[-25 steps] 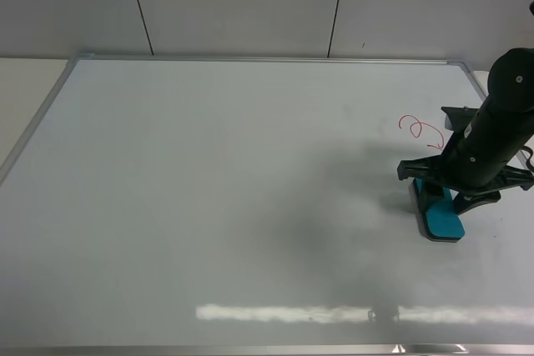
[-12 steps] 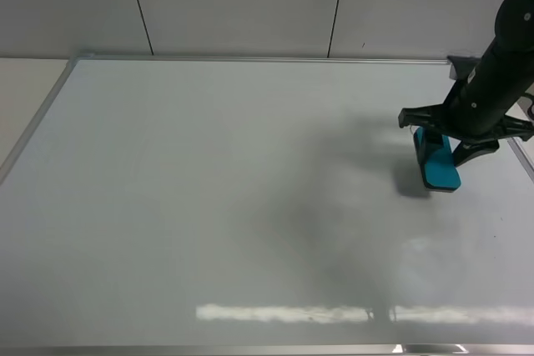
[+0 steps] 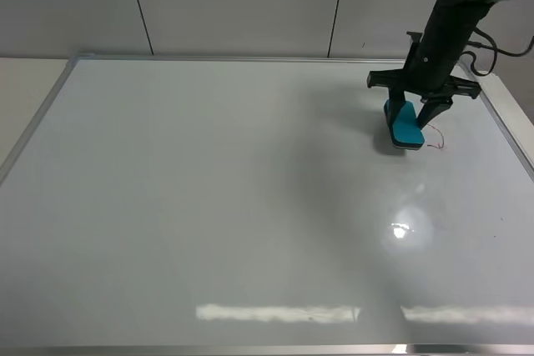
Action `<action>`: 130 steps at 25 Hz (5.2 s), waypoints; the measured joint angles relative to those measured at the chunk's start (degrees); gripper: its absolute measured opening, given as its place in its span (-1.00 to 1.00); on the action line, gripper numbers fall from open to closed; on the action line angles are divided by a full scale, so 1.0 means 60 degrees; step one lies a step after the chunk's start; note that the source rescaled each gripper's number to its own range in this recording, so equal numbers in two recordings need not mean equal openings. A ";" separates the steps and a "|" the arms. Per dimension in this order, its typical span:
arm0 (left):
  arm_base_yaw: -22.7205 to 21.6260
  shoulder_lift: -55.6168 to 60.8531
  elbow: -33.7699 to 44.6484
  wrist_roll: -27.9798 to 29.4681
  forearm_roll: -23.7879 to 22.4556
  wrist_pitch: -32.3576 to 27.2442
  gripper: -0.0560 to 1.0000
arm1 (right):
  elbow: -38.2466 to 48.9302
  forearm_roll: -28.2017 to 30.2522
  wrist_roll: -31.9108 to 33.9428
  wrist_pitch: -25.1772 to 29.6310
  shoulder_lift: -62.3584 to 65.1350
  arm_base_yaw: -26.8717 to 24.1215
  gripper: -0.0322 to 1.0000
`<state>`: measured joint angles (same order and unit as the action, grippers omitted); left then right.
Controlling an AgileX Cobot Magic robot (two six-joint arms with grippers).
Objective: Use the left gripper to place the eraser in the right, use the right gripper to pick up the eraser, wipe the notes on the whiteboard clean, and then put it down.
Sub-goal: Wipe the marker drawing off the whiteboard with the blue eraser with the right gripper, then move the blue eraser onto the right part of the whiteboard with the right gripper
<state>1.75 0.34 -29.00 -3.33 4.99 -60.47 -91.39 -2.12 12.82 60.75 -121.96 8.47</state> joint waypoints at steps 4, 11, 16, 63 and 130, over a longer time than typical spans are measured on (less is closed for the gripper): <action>0.0000 0.0000 0.0000 0.0000 0.0000 0.0000 0.99 | -0.0940 0.0354 0.0020 0.0173 -0.0735 0.0000 -0.83; 0.0000 0.0000 0.0000 0.0000 0.0000 0.0000 0.99 | -0.1093 0.0962 0.0107 0.0375 -0.1136 -0.0299 -0.83; 0.0000 0.0000 0.0000 0.0000 -0.0008 0.0000 0.99 | -0.1030 0.1146 0.0107 0.0349 -0.1136 -0.0623 -0.83; 0.0000 0.0000 0.0000 0.0000 -0.0069 0.0008 0.99 | 0.0810 0.1069 -0.0636 0.0367 -0.0538 -0.2509 -0.83; 0.0000 0.0000 0.0000 0.0000 -0.0116 0.0008 0.99 | 0.5086 -0.0199 -0.0359 -0.2665 0.4583 -0.0214 -0.83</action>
<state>1.75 0.34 -29.00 -3.33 4.29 -60.42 -60.87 -3.32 10.67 44.76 -94.47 7.19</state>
